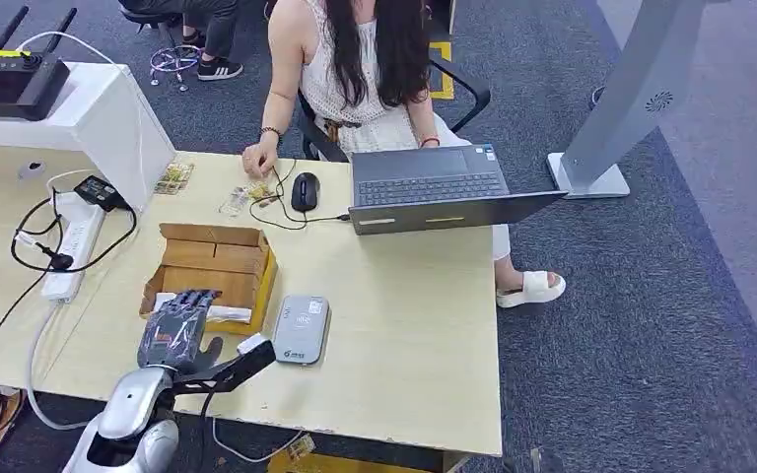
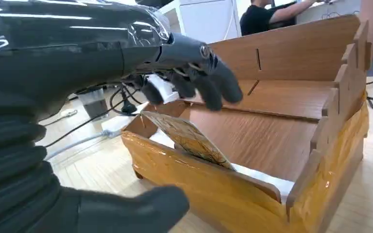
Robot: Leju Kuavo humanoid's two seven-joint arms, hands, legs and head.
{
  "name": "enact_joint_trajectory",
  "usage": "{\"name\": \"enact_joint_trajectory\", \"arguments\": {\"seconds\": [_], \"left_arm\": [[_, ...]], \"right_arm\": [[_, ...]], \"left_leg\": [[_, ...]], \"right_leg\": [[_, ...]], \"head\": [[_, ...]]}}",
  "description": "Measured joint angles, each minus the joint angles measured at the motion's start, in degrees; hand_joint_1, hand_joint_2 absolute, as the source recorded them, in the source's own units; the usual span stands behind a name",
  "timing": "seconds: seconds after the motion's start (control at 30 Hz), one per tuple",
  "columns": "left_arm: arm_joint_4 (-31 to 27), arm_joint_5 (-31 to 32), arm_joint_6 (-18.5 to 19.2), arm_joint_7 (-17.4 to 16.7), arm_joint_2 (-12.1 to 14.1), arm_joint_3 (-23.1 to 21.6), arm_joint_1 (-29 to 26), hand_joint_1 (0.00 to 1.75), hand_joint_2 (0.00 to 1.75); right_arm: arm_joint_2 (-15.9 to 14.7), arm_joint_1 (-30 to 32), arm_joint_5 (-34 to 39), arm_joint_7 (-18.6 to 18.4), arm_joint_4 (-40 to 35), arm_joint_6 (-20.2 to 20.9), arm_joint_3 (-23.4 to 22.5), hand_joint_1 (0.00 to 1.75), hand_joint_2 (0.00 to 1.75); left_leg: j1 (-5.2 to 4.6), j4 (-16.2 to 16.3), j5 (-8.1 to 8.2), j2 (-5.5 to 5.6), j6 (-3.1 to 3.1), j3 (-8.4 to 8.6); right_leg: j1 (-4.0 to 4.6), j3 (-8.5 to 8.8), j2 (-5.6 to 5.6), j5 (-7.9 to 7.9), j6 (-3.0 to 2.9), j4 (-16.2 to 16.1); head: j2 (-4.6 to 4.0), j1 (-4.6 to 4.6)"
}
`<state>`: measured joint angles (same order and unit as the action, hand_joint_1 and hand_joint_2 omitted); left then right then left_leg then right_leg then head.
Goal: Pass the card to the sensor for recognition and then transmit it.
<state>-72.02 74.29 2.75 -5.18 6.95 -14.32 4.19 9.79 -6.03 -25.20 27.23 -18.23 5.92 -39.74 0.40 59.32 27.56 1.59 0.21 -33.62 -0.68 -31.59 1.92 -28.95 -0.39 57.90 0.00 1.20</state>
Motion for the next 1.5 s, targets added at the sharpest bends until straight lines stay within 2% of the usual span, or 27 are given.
{"name": "enact_joint_trajectory", "arguments": {"seconds": [1.27,1.5], "left_arm": [[0.2,-0.5,-0.7,0.5,0.0,0.0,0.2,1.75,1.75],[0.2,-0.3,-3.3,-0.5,-0.2,0.2,0.2,1.75,1.75]], "right_arm": [[0.0,0.0,-0.2,0.0,0.1,-0.1,0.0,0.0,0.0],[0.0,0.0,-0.2,0.0,0.2,-0.2,0.0,0.0,0.0]], "left_leg": [[0.0,0.0,0.0,0.0,0.0,0.0],[0.0,0.0,0.0,0.0,0.0,0.01]], "right_leg": [[0.0,0.0,0.01,0.0,0.0,0.0],[0.0,0.0,0.01,0.0,0.0,0.0]], "head": [[0.0,0.0],[0.0,0.0]]}}
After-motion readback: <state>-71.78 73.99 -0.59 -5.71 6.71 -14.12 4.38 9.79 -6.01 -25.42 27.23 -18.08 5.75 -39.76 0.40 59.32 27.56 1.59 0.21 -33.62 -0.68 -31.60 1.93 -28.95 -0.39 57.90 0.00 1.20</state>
